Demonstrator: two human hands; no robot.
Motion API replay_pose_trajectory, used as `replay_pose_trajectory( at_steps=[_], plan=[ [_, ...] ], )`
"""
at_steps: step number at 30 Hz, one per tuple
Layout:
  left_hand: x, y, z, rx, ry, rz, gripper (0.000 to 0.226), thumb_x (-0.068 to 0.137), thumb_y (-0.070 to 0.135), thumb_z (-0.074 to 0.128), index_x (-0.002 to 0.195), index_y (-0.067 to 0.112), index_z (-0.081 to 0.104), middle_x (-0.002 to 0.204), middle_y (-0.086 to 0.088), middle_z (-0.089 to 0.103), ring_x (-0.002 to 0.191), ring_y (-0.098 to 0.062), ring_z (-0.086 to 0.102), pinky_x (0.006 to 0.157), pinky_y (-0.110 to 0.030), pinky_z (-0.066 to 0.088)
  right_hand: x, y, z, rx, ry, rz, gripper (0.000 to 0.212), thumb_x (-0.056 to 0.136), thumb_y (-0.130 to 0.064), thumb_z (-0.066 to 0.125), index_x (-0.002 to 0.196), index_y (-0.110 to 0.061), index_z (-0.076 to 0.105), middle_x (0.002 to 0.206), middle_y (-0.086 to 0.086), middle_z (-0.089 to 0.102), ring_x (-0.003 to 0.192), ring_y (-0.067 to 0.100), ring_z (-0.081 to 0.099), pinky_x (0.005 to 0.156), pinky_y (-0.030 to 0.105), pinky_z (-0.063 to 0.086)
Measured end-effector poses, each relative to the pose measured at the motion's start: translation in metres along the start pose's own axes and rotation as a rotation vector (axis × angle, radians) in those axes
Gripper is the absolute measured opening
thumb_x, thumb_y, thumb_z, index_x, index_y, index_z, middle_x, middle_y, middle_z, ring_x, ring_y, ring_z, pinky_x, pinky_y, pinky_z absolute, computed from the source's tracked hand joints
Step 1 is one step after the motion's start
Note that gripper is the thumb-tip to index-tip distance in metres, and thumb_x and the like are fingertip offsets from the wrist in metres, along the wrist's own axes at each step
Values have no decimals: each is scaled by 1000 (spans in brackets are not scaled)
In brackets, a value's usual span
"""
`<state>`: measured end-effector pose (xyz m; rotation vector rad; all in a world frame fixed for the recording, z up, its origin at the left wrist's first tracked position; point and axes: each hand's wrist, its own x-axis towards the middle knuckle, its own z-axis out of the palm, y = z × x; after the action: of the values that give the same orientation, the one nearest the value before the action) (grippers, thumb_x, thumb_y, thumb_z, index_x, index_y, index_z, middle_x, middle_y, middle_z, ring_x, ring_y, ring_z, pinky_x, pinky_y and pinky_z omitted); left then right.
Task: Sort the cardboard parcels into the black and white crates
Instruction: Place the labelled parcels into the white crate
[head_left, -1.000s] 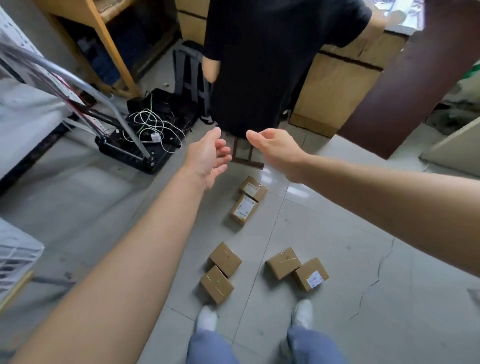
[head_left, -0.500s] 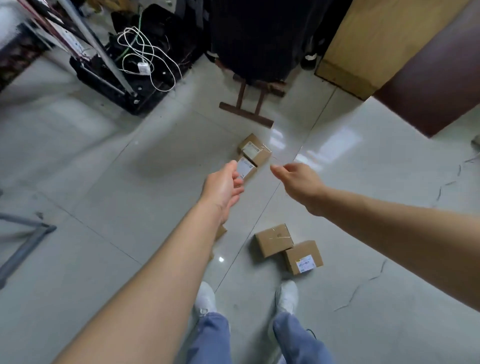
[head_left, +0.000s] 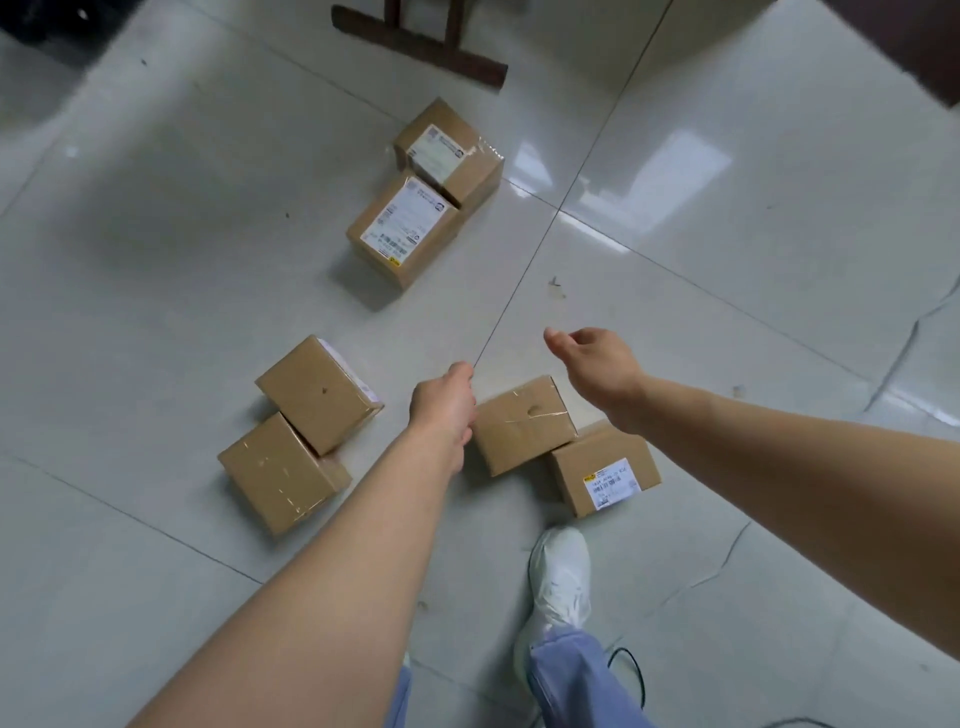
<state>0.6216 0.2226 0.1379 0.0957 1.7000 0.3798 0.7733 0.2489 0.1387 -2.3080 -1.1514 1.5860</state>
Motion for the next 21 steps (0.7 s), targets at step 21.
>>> replay_pose_trajectory(
  at_steps=[21],
  plan=[
    [120,-44,25,-158,-13,-23,30,95,45,46,103,19,58,87,7,63,72,-8,60,53,-23,39,96,87,54,65,-1,163,63,96,-54,34,117,3,53,119,13,50,100,24,46,82,28,31]
  ],
)
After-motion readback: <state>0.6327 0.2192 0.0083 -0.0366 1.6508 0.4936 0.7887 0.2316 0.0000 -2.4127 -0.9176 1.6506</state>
